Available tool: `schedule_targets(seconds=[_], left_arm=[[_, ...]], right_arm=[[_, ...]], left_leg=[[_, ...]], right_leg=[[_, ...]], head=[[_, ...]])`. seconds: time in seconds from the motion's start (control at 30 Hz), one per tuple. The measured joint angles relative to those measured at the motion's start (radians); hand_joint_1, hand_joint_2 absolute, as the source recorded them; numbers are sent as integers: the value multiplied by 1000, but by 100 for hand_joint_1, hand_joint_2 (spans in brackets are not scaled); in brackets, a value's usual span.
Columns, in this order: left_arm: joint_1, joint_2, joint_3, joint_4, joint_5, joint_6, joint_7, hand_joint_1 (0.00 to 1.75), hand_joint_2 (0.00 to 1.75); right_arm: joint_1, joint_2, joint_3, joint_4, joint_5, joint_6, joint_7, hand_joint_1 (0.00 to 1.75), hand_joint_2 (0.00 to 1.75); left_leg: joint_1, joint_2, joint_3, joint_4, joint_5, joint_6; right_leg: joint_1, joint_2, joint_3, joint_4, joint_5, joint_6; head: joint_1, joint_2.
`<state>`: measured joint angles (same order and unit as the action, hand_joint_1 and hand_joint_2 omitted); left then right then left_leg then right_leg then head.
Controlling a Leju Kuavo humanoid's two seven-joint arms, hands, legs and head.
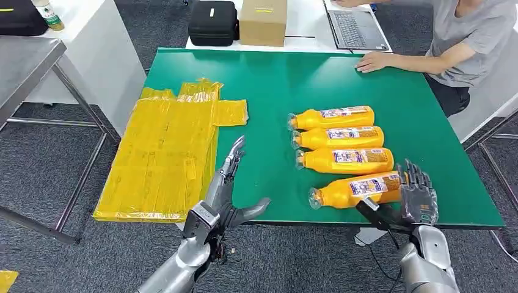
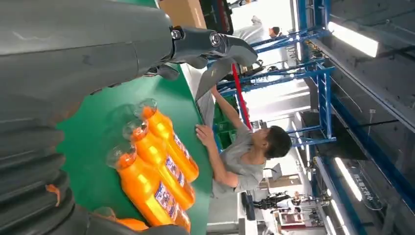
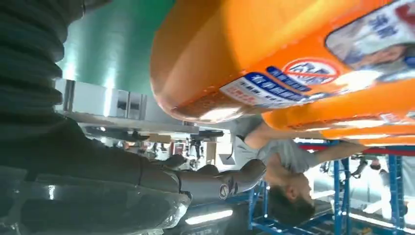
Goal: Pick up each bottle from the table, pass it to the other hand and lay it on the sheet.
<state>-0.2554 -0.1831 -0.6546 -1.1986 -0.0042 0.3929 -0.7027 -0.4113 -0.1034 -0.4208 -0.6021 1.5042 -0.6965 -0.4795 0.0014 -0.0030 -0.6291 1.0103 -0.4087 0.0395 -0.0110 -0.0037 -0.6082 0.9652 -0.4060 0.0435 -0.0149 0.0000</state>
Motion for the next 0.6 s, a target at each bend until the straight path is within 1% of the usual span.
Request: schedule_targets(seconds=[0.17, 0.3, 0.6], left_arm=[[3, -2, 8, 0, 7, -8, 0, 0, 175], [7, -3, 13, 0, 8, -5, 0, 0, 175], [8, -3, 14, 0, 8, -3, 0, 0, 175]], right_arm=[[-8, -16, 34, 32, -1, 0, -5, 0, 175], [-9, -28, 55, 47, -15, 0, -29, 0, 175], [-9, -29, 58, 50, -19, 0, -37, 0, 175]], left_leg=[[0, 0, 0, 0, 0, 0], [0, 0, 0, 0, 0, 0], [0, 0, 0, 0, 0, 0]], right_leg=[[0, 0, 0, 0, 0, 0], [0, 0, 0, 0, 0, 0], [0, 0, 0, 0, 0, 0]], head=[[0, 0], [0, 0], [0, 0]])
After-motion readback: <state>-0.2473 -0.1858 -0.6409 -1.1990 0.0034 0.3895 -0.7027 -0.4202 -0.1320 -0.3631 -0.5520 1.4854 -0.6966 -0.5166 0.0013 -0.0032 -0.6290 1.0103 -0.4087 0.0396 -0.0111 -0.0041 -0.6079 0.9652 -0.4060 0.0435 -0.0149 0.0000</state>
